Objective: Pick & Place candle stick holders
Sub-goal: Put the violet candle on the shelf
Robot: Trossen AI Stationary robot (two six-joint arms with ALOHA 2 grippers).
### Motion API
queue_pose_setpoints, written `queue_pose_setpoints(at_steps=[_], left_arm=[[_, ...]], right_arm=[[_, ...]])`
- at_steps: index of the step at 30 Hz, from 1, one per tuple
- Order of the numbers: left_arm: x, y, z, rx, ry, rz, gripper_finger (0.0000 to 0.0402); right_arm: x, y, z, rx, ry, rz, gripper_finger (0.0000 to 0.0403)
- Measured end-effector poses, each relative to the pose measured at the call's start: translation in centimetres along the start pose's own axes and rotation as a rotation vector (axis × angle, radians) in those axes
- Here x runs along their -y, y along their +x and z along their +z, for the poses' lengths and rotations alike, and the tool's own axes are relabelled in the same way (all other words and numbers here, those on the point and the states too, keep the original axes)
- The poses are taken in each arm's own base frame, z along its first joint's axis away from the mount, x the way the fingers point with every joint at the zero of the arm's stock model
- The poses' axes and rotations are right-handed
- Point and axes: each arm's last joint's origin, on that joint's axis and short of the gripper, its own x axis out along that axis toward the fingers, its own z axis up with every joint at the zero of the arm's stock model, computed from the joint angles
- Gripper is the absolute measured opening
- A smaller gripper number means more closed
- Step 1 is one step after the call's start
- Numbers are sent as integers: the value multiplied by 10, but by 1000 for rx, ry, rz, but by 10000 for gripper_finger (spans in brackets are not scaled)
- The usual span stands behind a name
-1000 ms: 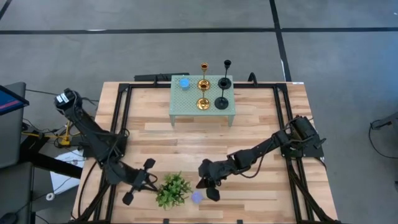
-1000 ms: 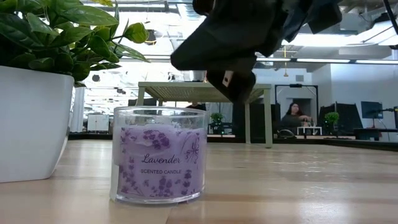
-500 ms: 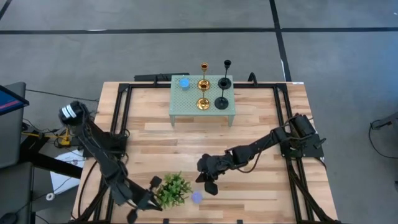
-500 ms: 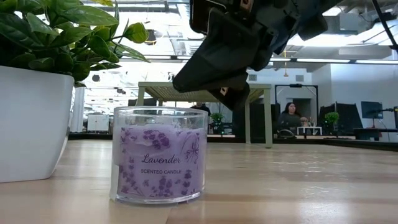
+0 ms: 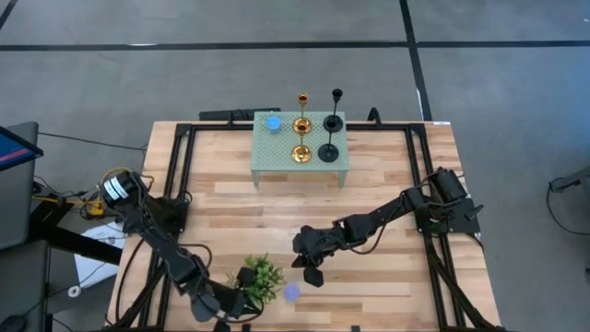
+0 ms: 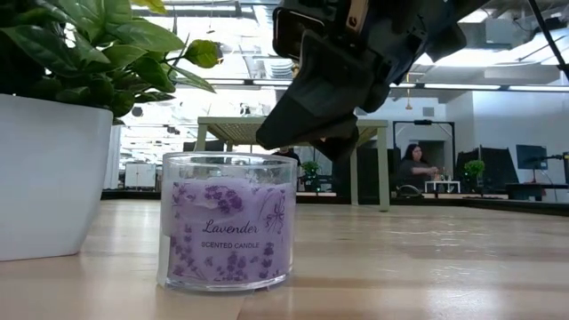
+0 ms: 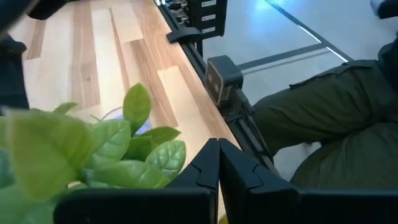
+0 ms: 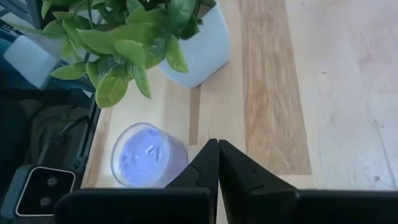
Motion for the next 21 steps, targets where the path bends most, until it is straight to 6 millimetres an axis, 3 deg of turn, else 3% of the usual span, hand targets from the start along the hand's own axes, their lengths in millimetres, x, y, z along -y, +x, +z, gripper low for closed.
queue_pose_setpoints(at_steps=[15, 21], left_arm=[[-10, -9, -6, -117, 40, 101, 3], [-25, -5, -9, -164, 53, 184, 3]], right_arm=[[-4, 0, -1, 31, -16, -32, 0], [-3, 0, 0, 54, -16, -67, 0]])
